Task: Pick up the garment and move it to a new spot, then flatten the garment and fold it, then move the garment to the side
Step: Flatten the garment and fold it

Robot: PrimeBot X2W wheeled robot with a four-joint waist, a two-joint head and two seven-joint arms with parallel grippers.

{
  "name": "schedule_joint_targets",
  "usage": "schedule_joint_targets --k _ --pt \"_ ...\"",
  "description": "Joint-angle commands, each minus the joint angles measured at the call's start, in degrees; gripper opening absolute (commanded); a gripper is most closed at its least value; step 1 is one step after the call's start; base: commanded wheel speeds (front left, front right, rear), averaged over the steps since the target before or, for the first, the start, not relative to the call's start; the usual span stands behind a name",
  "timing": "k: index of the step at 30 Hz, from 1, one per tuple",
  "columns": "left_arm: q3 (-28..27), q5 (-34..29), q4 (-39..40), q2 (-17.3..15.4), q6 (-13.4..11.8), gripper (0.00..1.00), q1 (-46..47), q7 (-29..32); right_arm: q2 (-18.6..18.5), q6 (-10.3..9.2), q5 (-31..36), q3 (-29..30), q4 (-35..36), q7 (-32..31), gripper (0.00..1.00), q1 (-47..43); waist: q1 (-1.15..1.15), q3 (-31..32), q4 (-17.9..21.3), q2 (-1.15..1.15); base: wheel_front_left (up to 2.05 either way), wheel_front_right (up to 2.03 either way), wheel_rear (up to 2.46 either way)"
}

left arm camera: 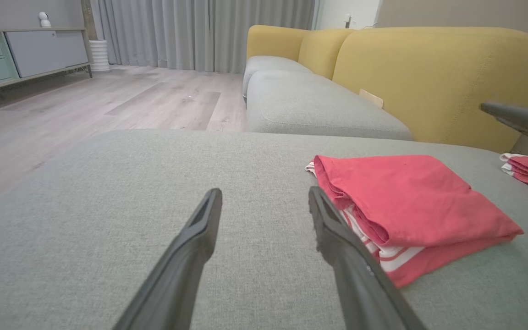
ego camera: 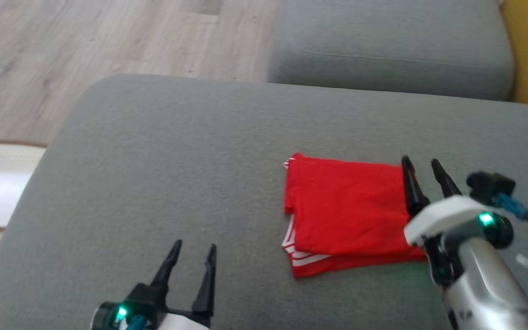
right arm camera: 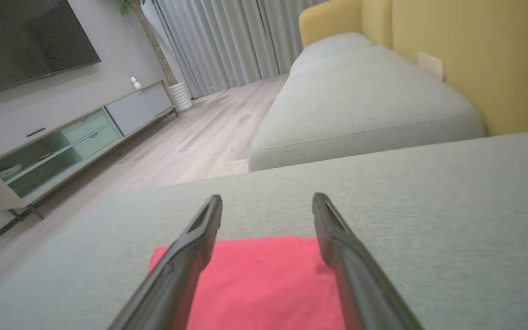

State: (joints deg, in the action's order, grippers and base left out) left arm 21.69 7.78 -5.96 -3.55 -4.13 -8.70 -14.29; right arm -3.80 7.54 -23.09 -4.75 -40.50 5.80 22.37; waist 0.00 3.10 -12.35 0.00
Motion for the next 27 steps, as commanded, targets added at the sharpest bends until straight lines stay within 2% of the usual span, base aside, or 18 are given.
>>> schedule_joint_targets --k 1,7,13,20,27 --pt "-2.7 -0.2 2.3 0.6 -0.6 1.0 1.9 -0.7 -0.8 -0.05 2.1 -0.9 3.7 1.8 1.0 -0.7 0.0 0.5 2.0 0.0 0.0 0.0 0.0" --pt "-5.9 0.1 2.8 0.6 -1.7 1.0 1.3 -0.7 -3.5 -0.05 5.7 0.9 7.2 4.9 1.0 -8.3 0.0 0.8 5.5 0.0 0.0 0.0 0.0" --pt "-8.3 -0.5 3.1 0.3 -2.1 1.0 0.3 -0.7 -6.4 -0.05 6.8 -4.2 10.7 7.9 1.0 -13.7 0.0 1.7 8.1 0.0 0.0 0.0 0.0" --pt "-10.5 -1.6 3.3 0.2 -2.2 1.0 -2.2 -0.7 -7.3 -0.05 5.4 -7.8 16.7 9.2 1.0 -17.9 0.0 3.4 9.7 0.0 0.0 0.0 0.0" --pt "-11.7 -3.2 2.6 0.0 -1.3 1.0 -4.3 -0.7 -6.2 -0.05 7.5 -5.6 20.4 9.2 1.0 -22.3 0.0 5.2 9.8 0.0 0.0 0.0 0.0"
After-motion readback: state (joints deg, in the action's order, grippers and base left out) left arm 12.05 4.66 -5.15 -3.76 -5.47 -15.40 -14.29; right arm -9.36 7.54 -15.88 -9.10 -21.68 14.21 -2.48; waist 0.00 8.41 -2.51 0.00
